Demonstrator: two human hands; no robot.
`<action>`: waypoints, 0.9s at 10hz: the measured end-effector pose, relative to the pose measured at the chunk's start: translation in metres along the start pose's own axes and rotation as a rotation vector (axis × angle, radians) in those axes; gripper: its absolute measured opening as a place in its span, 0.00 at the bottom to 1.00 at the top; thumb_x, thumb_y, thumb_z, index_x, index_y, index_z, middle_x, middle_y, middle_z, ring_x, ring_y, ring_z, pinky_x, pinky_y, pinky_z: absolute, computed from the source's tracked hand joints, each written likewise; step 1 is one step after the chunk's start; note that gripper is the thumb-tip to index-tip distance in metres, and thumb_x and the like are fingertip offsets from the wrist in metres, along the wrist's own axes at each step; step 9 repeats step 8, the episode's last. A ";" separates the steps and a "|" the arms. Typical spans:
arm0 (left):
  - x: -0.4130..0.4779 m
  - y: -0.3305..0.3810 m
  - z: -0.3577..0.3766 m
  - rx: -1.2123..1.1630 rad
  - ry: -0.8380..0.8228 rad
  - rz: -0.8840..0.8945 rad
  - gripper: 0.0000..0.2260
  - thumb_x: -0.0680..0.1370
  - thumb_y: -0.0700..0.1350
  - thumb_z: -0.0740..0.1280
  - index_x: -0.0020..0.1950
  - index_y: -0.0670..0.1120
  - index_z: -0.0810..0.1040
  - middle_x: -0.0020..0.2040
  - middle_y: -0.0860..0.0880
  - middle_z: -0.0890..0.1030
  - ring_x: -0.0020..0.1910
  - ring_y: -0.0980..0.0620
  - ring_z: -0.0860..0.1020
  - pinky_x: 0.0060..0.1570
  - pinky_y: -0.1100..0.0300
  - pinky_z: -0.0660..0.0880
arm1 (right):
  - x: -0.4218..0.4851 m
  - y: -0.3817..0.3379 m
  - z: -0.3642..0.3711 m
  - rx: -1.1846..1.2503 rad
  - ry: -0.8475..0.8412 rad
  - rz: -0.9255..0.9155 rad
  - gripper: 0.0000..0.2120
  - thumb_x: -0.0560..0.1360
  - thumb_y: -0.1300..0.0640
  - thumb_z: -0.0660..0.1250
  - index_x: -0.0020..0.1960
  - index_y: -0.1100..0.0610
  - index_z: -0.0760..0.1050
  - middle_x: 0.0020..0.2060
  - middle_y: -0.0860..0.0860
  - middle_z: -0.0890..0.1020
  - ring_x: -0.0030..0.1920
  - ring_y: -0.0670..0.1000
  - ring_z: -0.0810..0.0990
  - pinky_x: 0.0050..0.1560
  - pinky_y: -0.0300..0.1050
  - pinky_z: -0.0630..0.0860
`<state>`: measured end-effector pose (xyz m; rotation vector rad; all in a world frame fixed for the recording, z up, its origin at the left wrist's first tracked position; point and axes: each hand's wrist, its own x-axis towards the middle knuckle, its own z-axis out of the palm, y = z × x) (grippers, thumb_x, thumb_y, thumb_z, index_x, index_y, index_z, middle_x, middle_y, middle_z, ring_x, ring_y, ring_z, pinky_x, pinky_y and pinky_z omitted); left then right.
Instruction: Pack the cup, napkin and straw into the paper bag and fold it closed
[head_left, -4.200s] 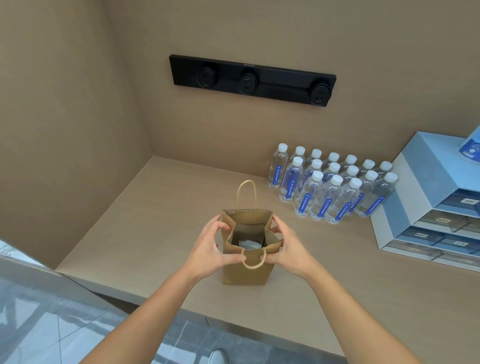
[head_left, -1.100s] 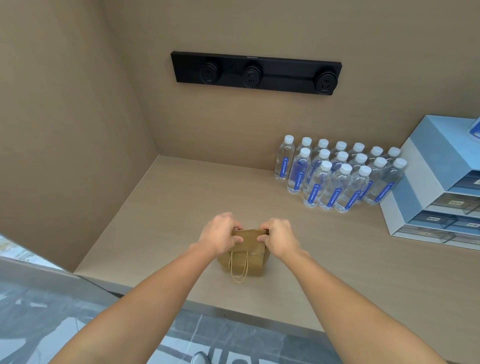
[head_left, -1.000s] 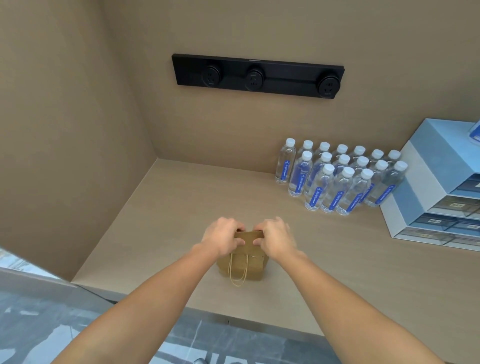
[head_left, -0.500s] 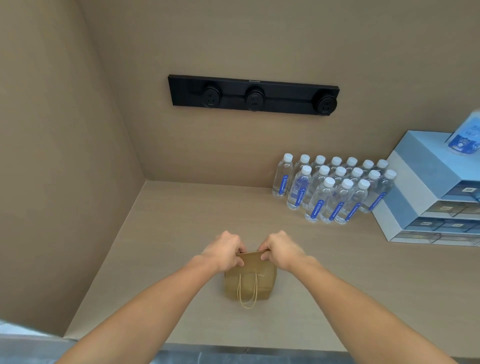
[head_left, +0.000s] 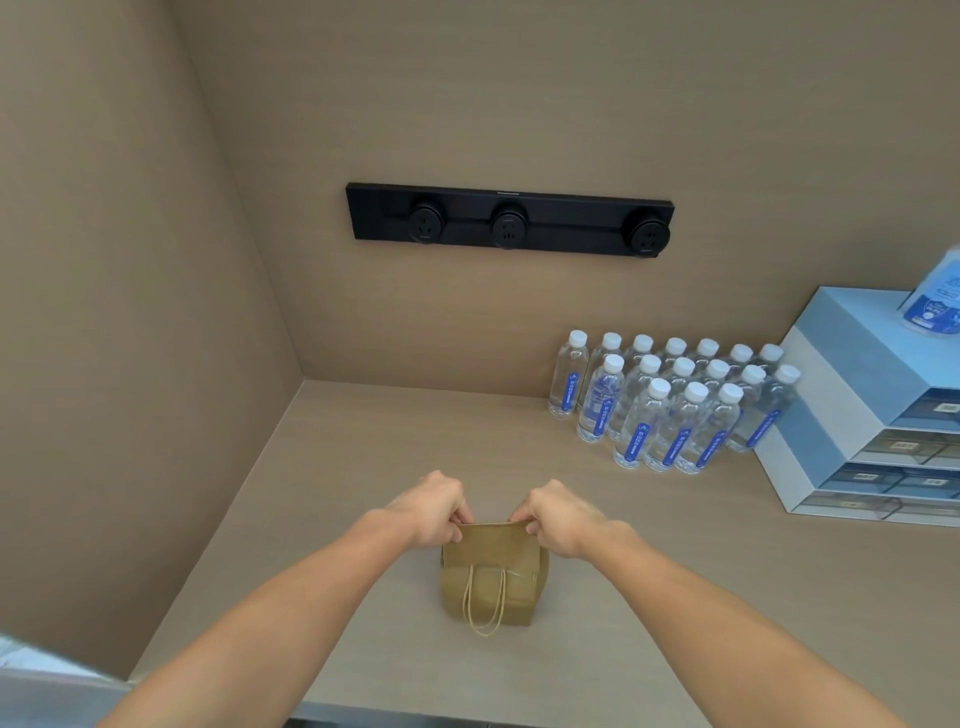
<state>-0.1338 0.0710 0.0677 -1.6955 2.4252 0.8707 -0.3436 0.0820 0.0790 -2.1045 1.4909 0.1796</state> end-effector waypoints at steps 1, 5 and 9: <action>0.000 -0.001 0.002 -0.030 0.011 -0.020 0.09 0.74 0.38 0.72 0.54 0.44 0.85 0.52 0.43 0.86 0.52 0.49 0.84 0.57 0.56 0.80 | 0.000 0.002 0.000 0.000 0.015 0.008 0.22 0.73 0.70 0.57 0.57 0.53 0.82 0.54 0.58 0.82 0.55 0.58 0.82 0.54 0.51 0.81; 0.001 0.013 -0.011 0.110 -0.033 -0.062 0.11 0.75 0.52 0.72 0.44 0.44 0.84 0.41 0.44 0.82 0.46 0.41 0.82 0.48 0.56 0.79 | 0.003 -0.016 -0.012 -0.098 -0.034 0.031 0.11 0.75 0.60 0.60 0.49 0.56 0.81 0.54 0.62 0.78 0.52 0.62 0.78 0.45 0.46 0.73; 0.011 0.036 -0.027 0.264 -0.092 -0.083 0.17 0.73 0.59 0.70 0.53 0.48 0.84 0.53 0.44 0.85 0.52 0.42 0.82 0.50 0.53 0.79 | 0.005 -0.035 -0.030 -0.162 -0.152 0.032 0.15 0.75 0.46 0.64 0.38 0.55 0.78 0.46 0.61 0.79 0.55 0.59 0.78 0.48 0.49 0.75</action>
